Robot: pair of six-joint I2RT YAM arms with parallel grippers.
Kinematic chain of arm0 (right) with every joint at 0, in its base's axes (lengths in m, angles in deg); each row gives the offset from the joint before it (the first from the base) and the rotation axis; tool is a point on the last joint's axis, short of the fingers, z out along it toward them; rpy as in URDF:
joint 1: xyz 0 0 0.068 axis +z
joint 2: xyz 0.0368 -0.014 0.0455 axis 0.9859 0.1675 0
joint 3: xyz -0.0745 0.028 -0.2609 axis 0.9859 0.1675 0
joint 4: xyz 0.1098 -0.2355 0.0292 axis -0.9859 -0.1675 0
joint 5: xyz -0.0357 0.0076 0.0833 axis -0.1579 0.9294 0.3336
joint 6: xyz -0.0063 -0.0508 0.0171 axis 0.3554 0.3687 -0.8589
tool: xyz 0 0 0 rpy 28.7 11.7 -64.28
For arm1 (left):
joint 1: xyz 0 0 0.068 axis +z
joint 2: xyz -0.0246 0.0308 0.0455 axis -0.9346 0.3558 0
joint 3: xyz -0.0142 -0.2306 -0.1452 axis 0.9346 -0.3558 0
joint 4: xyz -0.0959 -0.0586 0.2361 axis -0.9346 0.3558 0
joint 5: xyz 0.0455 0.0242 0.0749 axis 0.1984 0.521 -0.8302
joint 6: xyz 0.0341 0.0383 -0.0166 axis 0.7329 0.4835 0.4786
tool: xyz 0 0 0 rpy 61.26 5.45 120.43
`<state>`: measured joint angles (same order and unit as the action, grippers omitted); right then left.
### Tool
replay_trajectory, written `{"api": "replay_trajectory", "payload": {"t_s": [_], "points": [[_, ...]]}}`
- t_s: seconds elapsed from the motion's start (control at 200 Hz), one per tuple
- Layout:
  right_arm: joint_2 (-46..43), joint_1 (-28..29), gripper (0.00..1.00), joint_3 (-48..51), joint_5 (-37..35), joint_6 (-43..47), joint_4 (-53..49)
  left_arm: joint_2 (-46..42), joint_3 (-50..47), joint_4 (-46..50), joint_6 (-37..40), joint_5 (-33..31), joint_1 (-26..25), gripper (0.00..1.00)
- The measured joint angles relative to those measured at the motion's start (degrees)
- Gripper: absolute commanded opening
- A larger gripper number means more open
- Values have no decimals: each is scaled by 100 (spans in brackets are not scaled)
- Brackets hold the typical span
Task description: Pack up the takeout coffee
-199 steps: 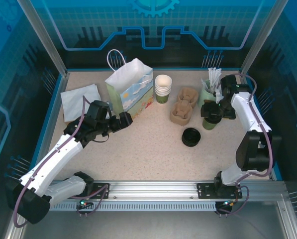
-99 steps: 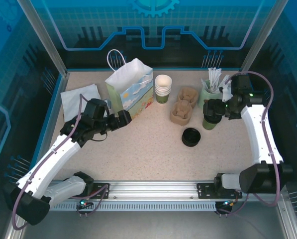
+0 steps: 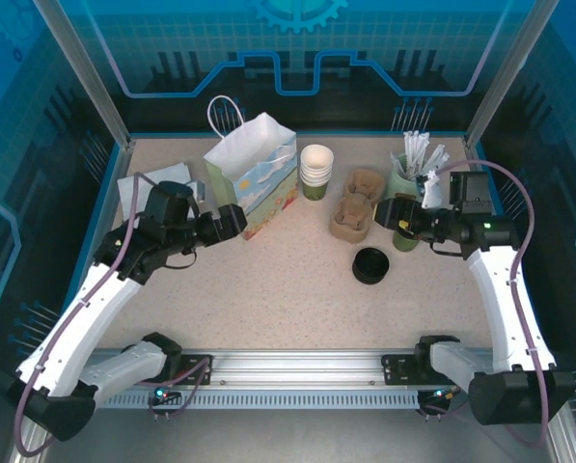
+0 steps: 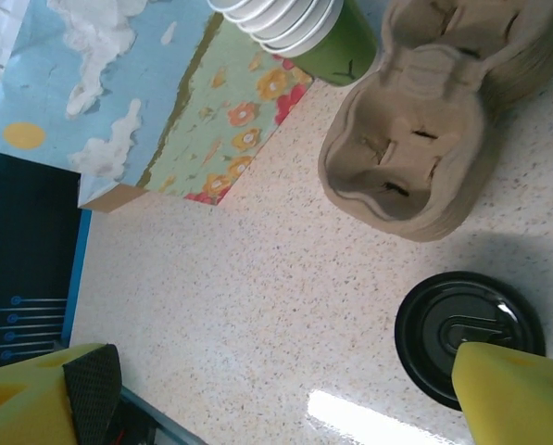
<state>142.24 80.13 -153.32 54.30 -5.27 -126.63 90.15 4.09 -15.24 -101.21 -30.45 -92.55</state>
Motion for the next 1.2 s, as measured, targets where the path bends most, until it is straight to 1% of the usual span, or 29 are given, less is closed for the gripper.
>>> {"api": "replay_trajectory", "payload": {"t_s": [0.12,0.205,0.42,0.56,0.75,0.921,1.011,1.201], "points": [[0,74,94,87,9,-68,28,153,487,269,197,-26,181,99],[2,136,94,107,7,-96,28,426,1045,557,376,-22,398,99],[15,190,94,109,-92,-98,24,1609,2793,1113,1110,7,1121,95],[15,223,94,138,-120,-98,24,2529,3834,1427,1690,46,1432,94],[15,232,94,234,-153,-98,11,3904,5191,1825,2459,-22,1550,94],[15,256,94,236,-210,-98,13,4933,6070,2120,2922,-68,1655,93],[15,256,94,238,-240,-98,13,5414,6500,2282,3110,-90,1690,90],[15,256,94,315,-254,-98,15,6179,7281,2524,3436,-105,1692,76]]}}
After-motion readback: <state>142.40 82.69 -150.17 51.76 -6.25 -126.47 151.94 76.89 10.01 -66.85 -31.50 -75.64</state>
